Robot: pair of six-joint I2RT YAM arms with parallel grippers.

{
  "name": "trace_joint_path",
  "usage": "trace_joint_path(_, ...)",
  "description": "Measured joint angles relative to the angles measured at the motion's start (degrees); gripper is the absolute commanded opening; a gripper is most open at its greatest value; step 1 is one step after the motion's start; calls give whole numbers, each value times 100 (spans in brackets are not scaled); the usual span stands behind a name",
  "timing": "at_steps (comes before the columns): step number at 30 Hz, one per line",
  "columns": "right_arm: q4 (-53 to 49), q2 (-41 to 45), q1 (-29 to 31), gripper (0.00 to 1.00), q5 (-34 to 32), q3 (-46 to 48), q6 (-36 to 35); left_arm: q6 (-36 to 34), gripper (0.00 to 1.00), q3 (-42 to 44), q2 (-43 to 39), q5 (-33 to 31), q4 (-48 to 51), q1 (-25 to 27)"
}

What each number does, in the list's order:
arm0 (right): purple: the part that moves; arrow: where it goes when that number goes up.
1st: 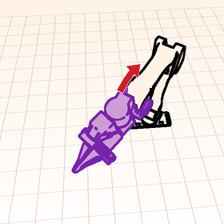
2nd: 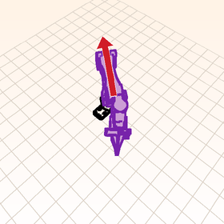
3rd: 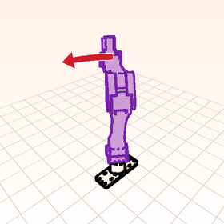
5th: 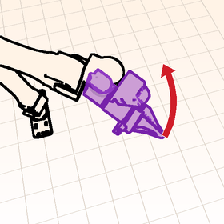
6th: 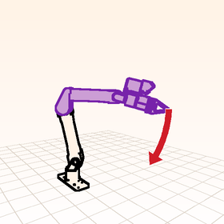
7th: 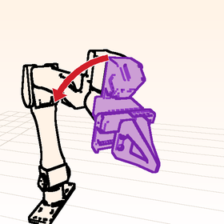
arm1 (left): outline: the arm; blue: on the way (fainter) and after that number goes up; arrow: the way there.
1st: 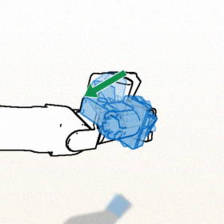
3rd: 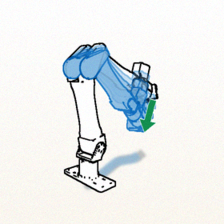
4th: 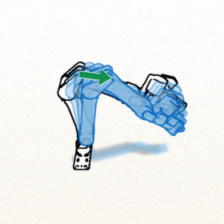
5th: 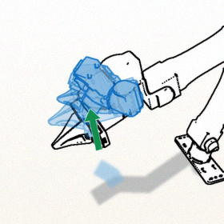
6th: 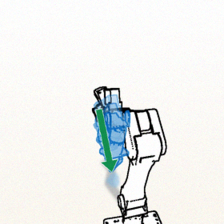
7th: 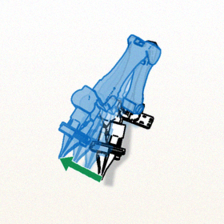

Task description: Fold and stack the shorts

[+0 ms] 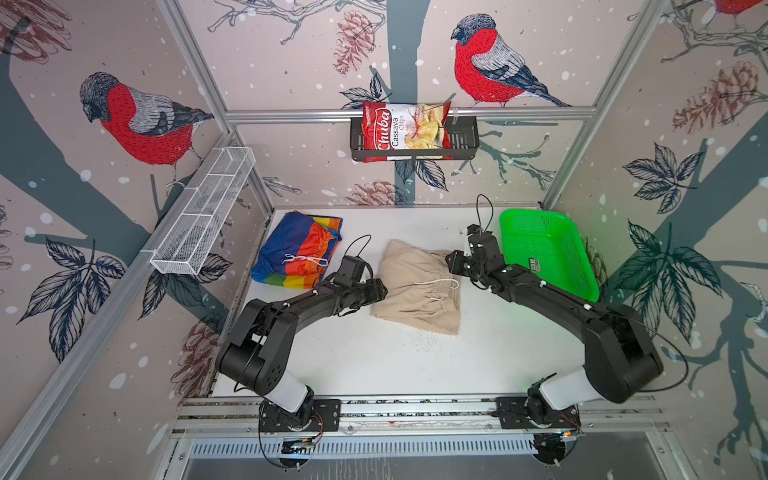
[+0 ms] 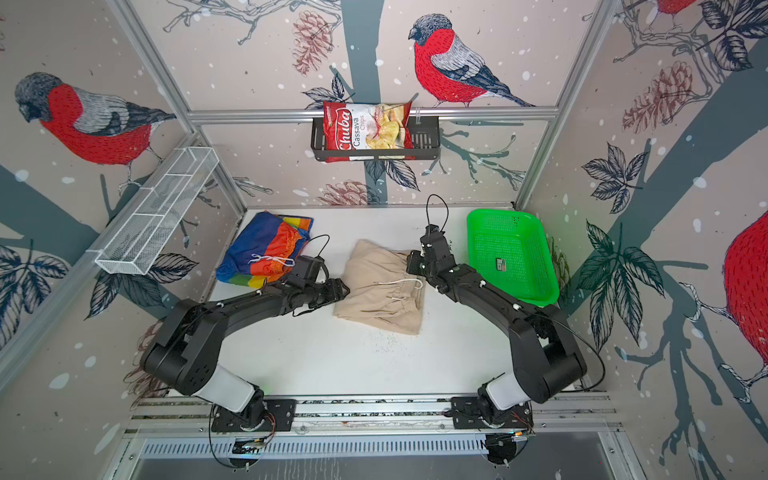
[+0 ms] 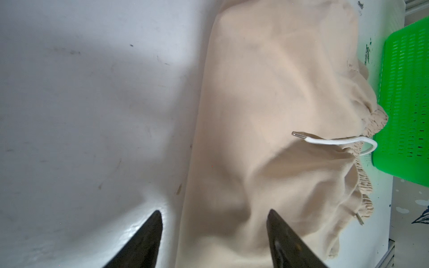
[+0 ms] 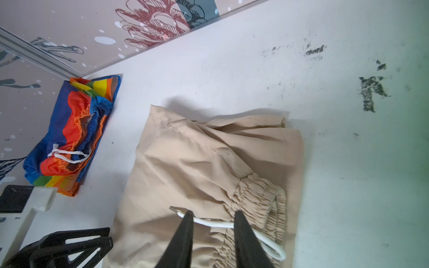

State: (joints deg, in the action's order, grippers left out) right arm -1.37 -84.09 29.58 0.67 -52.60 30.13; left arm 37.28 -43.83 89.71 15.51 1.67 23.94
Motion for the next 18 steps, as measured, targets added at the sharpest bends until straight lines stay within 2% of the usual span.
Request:
trace_joint_path(10,-26,214,0,28,-79,708,186,105,75,181,339,157,-933,-9)
trace_joint_path(18,39,238,55,28,-74,870,437,190,74,363,632,243,-1832,-9)
